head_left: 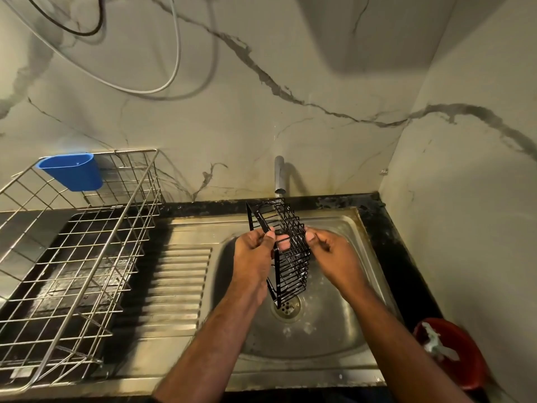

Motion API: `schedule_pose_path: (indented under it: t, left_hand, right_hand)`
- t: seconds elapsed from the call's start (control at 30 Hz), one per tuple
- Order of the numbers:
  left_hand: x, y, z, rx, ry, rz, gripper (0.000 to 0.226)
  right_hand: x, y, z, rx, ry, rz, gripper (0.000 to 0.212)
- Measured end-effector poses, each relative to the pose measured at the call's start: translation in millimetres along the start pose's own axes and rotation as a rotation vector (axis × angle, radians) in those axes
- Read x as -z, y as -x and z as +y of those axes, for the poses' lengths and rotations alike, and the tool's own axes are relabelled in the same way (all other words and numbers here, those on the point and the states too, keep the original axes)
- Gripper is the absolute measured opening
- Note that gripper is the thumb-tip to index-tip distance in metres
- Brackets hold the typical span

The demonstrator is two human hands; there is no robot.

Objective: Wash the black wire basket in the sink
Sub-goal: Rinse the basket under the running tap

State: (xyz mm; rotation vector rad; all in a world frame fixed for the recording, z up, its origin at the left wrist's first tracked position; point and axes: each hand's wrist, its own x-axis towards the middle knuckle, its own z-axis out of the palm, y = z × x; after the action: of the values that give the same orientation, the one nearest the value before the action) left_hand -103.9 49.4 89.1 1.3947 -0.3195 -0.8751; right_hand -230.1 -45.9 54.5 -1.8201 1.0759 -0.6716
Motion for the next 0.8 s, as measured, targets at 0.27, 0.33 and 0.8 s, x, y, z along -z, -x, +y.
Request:
schedule_pose_path:
  t: [0.27, 0.33, 0.8]
  left_hand:
    - [-9.8, 0.6, 1.6, 0.038, 0.060, 0.021, 0.017]
    - [-12.3, 2.2, 0.6, 0.035, 0.064, 0.020, 0.014]
    - [-22.5, 1.6, -4.8, -0.006, 0.003, -0.028, 0.012]
  right_hand:
    - [2.7, 3.5, 14.5, 0.021, 0.118, 0.080, 0.045]
    - [3.5, 5.8, 15.7, 0.020, 0.109, 0.078, 0.044]
    - [5.2, 20.0, 11.4, 0.095, 0.199, -0.088, 0.099]
